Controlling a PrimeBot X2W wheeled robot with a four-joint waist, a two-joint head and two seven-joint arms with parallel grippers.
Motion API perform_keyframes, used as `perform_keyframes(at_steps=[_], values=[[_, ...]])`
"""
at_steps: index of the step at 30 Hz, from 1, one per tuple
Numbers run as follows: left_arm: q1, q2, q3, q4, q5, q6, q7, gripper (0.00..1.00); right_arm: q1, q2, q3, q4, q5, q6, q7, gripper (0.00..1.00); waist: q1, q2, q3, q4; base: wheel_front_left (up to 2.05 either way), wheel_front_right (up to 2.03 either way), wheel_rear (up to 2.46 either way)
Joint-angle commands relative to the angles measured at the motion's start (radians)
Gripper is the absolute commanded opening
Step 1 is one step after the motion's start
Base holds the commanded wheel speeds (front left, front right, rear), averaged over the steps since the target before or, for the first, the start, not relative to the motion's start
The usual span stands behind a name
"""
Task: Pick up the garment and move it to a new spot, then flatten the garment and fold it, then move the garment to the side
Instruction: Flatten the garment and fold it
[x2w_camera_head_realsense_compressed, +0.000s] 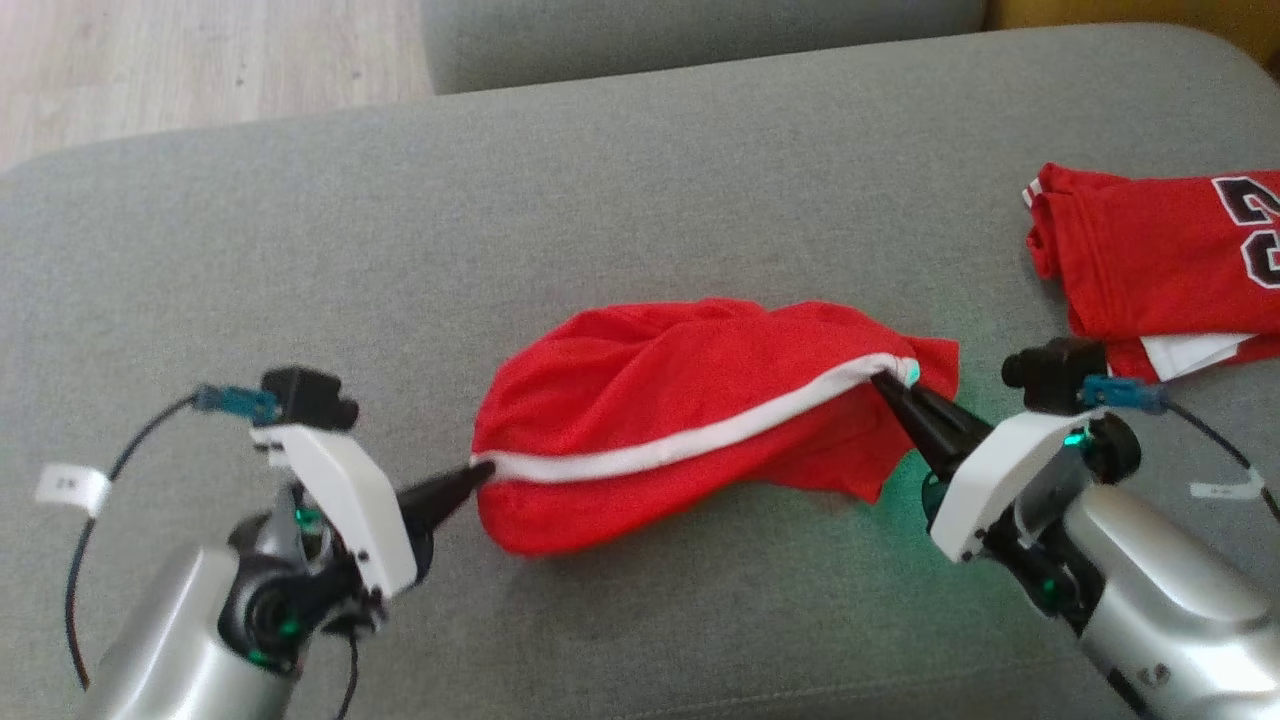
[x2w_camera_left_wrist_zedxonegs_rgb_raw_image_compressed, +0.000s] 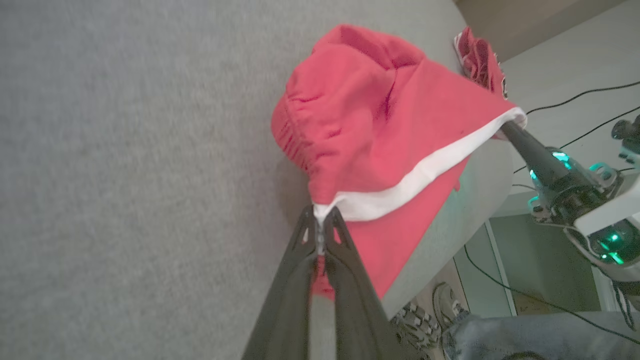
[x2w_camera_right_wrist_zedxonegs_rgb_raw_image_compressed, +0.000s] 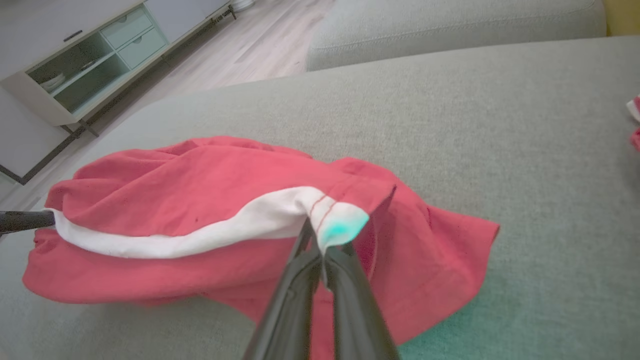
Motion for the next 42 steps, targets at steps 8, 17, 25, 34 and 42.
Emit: perform_keyframes(at_steps=[8,17,25,34,42], values=[[-0.299,0.014,0.032,-0.009,0.068,0.013,-0.041,0.00,-0.244,-0.097,0.033,-0.102,0.031,0.007,0.047,0.00,0.0000,0.0000,0.105,-0.001,0.00,0.00,0.00],[-0.781,-0.059,0.037,0.195,0.184,0.071,-0.103,0.00,-0.638,-0.203,0.078,-0.067,0.136,0.007,0.078,0.00,0.0000,0.0000,0.285,0.013,0.00,0.00,0.00],[-1.147,-0.115,0.048,0.389,0.262,0.088,-0.241,0.00,-0.943,-0.244,0.111,0.001,0.178,0.007,-0.003,0.00,0.0000,0.0000,0.370,0.015,0.00,0.00,0.00],[-1.376,-0.152,0.042,0.600,0.288,0.042,-0.376,0.00,-1.174,-0.262,0.189,0.070,0.204,0.007,-0.127,0.00,0.0000,0.0000,0.375,0.009,0.00,0.00,0.00],[-1.172,-0.120,-0.051,0.687,0.250,-0.005,-0.363,0.00,-0.984,-0.302,0.394,-0.003,0.280,0.007,-0.189,0.00,0.0000,0.0000,0.304,0.008,0.00,0.00,0.00]])
